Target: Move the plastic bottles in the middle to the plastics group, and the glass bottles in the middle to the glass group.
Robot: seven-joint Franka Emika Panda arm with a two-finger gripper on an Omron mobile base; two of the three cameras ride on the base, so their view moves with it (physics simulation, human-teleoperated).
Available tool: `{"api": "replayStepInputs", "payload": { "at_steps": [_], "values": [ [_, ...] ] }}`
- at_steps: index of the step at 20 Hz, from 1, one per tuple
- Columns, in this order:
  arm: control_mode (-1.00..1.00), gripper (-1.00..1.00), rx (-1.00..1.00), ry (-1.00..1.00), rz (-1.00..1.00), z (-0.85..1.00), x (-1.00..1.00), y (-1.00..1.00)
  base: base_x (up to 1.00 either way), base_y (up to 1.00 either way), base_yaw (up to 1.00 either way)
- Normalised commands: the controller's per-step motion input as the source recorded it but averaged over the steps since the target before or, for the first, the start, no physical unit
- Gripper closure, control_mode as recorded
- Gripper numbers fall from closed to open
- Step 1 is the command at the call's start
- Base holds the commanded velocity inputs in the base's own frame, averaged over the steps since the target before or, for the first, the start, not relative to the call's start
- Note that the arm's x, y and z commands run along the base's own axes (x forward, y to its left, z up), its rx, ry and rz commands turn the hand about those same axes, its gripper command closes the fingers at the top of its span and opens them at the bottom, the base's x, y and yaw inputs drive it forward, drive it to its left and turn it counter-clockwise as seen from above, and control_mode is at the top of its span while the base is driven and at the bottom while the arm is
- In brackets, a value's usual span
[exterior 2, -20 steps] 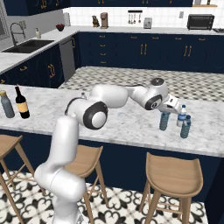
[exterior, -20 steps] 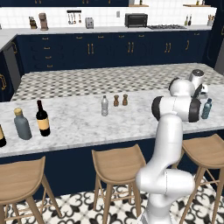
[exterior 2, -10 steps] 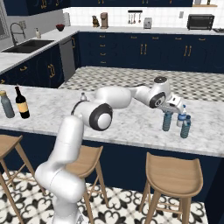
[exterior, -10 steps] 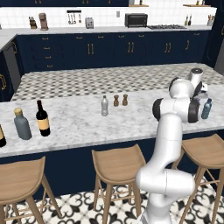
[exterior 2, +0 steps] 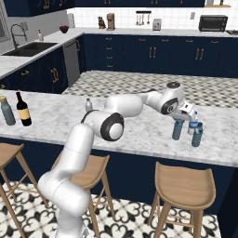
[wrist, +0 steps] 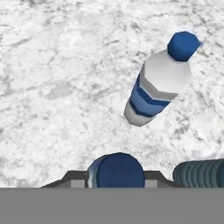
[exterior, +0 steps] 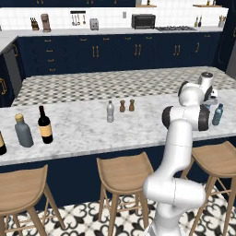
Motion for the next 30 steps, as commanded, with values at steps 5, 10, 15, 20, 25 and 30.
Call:
{"api": "replayStepInputs", "payload": {
  "at_steps": [5, 10, 15, 20, 25, 30],
  "values": [
    [-1.0, 1.0, 0.0, -0.03, 0.0, -0.1, -0.11, 0.04, 0.0, 0.0, 0.0],
    [-1.0, 1.0, -0.03, -0.19, 0.0, -0.01, 0.0, 0.01, 0.0, 0.0, 0.0],
    [-1.0, 1.0, 0.0, -0.02, 0.0, -0.1, 0.0, 0.02, 0.0, 0.0, 0.0],
    [-1.0, 1.0, -0.02, 0.07, 0.0, 0.0, 0.0, 0.0, 0.0, 0.0, 0.0],
    [-1.0, -1.0, -0.01, 0.04, 0.0, 0.0, 0.0, 0.0, 0.0, 0.0, 0.0],
    [-1.0, -1.0, 0.0, 0.0, 0.0, 0.0, 0.0, 0.0, 0.0, 0.0, 0.0]
  ]
}}
